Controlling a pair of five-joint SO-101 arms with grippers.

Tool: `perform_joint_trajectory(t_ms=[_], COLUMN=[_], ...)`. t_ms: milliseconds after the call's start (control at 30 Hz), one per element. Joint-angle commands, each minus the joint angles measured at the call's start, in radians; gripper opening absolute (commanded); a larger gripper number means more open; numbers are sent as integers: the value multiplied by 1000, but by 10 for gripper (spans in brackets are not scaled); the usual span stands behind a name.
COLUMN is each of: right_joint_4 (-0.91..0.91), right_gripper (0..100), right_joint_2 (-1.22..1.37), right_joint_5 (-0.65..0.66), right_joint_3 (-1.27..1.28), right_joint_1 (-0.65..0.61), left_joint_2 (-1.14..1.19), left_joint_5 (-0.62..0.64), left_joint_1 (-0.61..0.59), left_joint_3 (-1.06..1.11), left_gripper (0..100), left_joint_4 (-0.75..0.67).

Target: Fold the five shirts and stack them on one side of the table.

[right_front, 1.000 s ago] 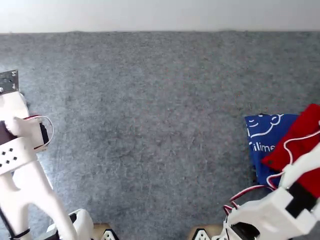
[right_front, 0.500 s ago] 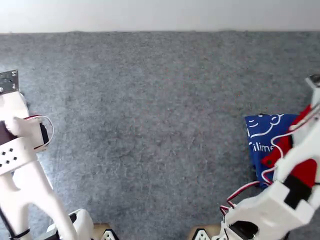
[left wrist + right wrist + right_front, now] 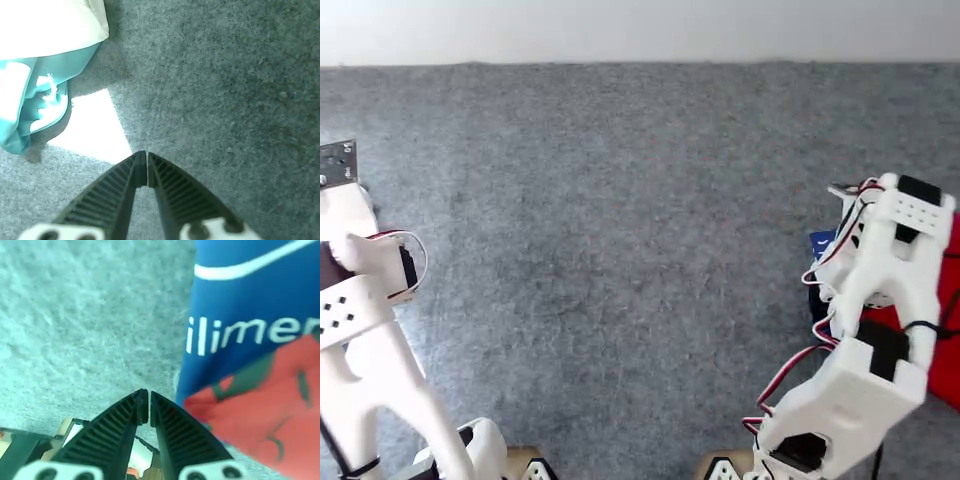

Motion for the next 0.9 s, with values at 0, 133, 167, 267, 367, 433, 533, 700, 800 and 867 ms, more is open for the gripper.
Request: perform_joint_trajectory(t_ms=[0, 133, 167, 267, 367, 433, 533, 700, 800, 867], right_joint_4=[42, 44, 44, 44, 44, 42, 30, -16, -58, -81], right_gripper=[13, 28, 53, 180, 239, 221, 200, 200, 200, 200], right_joint_2=[-194, -357, -374, -371, -337, -308, -269, -226, -208, -189], right_joint_5=[-6, 34, 57, 71, 69, 72, 75, 75, 75, 75], right_joint_3=[-2, 2, 6, 35, 68, 68, 66, 66, 66, 66], right_joint_1=[-2, -4, -1, 13, 24, 28, 45, 48, 71, 87], left_joint_2=[-21, -15, -15, -17, -20, -20, -17, -17, -17, -17], left_joint_5=[-9, -9, -9, -9, -8, -8, -8, -8, -8, -8], left_joint_1=[3, 3, 3, 5, 14, 37, 78, 120, 123, 120], left_joint_3=[-7, -7, -7, -7, -7, -8, -4, -4, -4, -4], left_gripper=[15, 15, 15, 15, 15, 15, 15, 15, 15, 15], left_joint_4=[-14, -15, -26, -57, -84, -81, -78, -83, -83, -81])
